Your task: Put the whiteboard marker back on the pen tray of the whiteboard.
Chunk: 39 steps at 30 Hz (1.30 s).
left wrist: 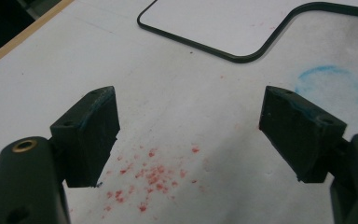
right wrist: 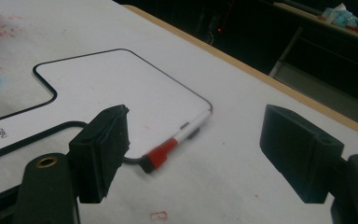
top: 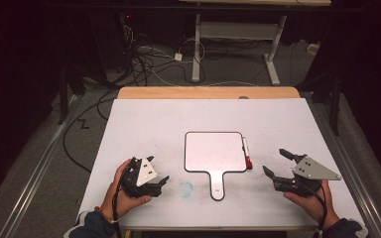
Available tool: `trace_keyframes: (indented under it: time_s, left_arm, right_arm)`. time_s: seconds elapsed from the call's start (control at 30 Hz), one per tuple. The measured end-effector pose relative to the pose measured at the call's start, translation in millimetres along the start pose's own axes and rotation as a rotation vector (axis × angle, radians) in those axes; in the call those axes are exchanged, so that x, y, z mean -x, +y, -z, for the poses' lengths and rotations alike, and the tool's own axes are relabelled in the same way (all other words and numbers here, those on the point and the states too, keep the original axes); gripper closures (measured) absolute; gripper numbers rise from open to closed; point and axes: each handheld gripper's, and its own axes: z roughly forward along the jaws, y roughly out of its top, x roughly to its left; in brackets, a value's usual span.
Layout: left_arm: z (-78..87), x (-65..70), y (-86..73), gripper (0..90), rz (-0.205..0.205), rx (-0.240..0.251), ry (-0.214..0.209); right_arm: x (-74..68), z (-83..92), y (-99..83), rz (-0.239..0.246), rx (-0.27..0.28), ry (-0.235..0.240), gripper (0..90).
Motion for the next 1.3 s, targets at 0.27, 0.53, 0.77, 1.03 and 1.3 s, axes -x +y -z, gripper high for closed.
trace_keyframes:
  time_s: [0.27, 0.53, 0.77, 1.03, 1.3]
  left_arm:
    - [1.6, 3.4, -0.3, 19.5, -0.013, 0.007, 0.003]
    - [0.0, 5.0, -0.1, 19.4, -0.021, 0.004, -0.005]
    - [-0.1, 4.8, -0.2, 19.4, -0.018, 0.007, -0.006]
    - [-1.4, 4.0, 0.3, 19.4, -0.019, 0.002, -0.009]
    - [-6.1, 3.4, 1.5, 19.4, -0.024, -0.008, -0.02]
  right_arm:
    - [-7.7, 5.9, -11.9, -0.016, -0.013, 0.003, 22.3]
    - [-9.6, 6.9, -12.9, -0.006, -0.011, -0.006, 21.7]
    - [-10.0, 7.6, -12.4, -0.007, -0.006, -0.003, 21.7]
    - [-10.6, 7.4, -12.4, -0.004, -0.007, -0.003, 21.7]
    - [-8.5, 7.2, -14.3, -0.003, -0.009, -0.007, 21.9]
